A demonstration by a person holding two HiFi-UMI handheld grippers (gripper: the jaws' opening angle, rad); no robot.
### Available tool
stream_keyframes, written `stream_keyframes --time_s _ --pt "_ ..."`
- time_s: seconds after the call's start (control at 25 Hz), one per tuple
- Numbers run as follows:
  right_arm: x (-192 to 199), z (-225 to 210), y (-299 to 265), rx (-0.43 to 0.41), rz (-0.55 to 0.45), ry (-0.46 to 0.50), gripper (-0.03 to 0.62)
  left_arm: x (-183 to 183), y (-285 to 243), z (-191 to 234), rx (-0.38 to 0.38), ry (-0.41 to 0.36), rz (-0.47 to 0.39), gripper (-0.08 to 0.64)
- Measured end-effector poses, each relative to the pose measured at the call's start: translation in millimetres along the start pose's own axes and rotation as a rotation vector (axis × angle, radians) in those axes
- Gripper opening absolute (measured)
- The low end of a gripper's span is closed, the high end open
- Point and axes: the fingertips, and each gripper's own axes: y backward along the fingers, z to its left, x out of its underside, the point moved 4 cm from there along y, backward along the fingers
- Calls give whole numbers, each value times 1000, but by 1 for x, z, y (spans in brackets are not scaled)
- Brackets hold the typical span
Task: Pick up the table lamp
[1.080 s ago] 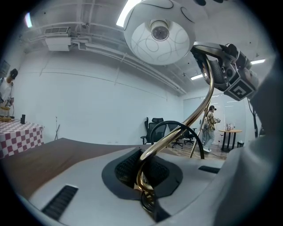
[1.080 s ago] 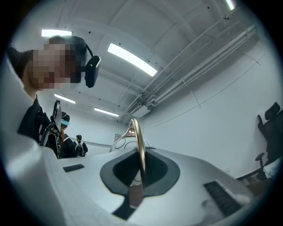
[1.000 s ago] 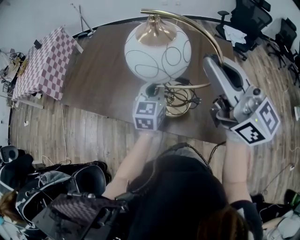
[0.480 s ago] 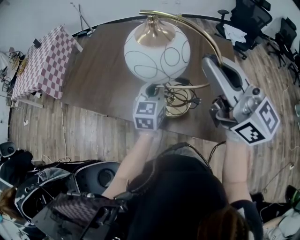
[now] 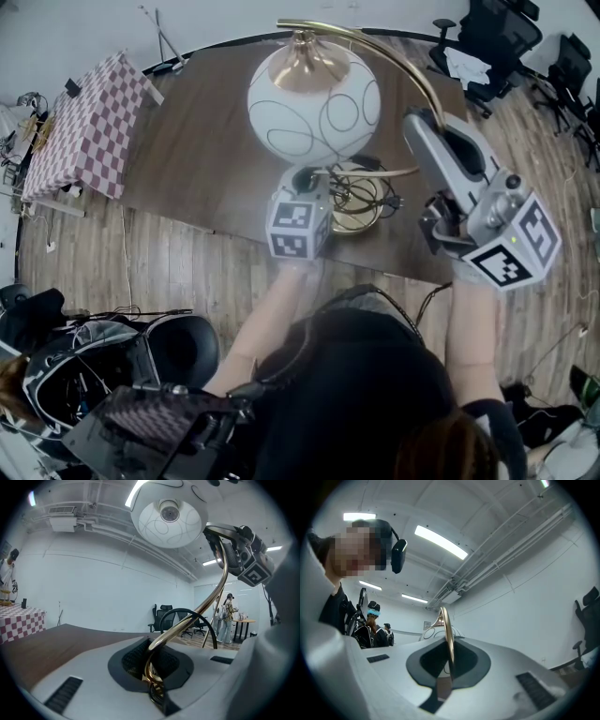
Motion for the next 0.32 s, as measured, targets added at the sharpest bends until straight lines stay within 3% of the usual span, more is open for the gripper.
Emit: stream_keyframes --time_s 0.32 --pt "3 5 2 3 1 0 2 4 3 -1 7 2 0 3"
